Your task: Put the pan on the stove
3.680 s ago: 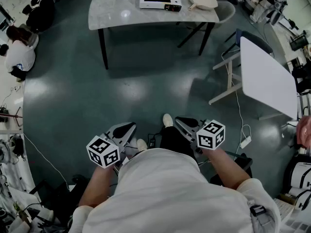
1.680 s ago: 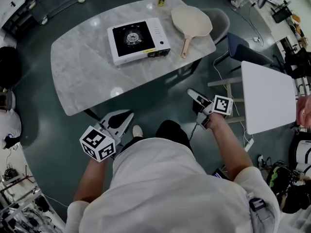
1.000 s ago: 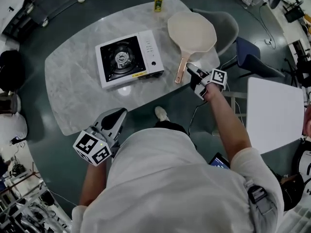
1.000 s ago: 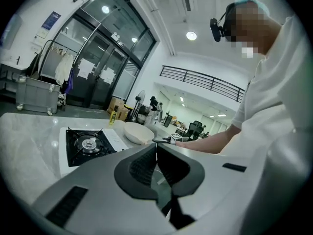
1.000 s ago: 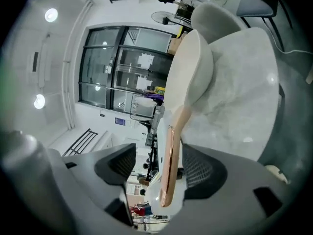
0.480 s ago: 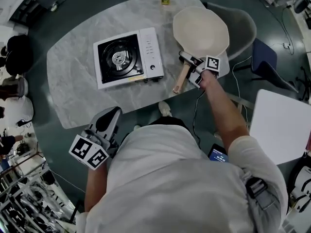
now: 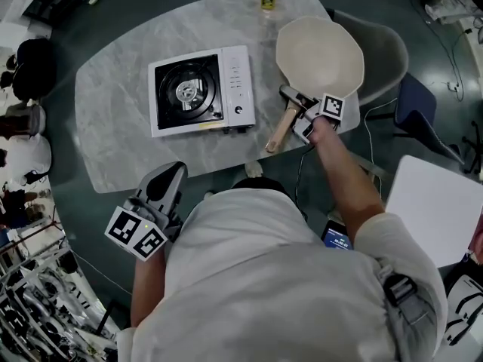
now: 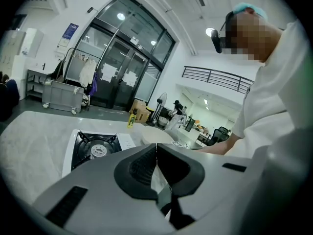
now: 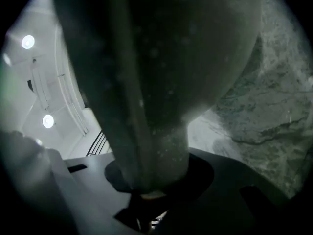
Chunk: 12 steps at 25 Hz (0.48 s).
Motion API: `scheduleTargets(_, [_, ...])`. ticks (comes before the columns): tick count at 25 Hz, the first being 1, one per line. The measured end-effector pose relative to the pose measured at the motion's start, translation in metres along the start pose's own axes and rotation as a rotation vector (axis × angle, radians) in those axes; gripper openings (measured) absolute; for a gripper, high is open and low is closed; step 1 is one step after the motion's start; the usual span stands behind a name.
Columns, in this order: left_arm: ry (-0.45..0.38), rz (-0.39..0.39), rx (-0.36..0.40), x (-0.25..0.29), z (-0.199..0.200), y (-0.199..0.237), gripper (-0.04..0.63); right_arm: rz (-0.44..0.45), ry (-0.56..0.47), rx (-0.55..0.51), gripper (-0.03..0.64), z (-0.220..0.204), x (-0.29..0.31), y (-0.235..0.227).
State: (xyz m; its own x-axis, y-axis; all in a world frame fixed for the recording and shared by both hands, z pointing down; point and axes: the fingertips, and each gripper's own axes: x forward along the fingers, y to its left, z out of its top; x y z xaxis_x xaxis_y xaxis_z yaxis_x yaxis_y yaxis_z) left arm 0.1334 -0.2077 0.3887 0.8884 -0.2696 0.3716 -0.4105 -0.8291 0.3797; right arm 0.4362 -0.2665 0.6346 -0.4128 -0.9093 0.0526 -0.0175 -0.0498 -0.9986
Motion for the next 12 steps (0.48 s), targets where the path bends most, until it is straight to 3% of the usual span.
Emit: scheduleTargets(12, [0.001,-0.005,-0.014,0.003,-0.003,-0.002,0.020,0.002,0.069,-0.016,0.130,-0.008,-0.021,0.022])
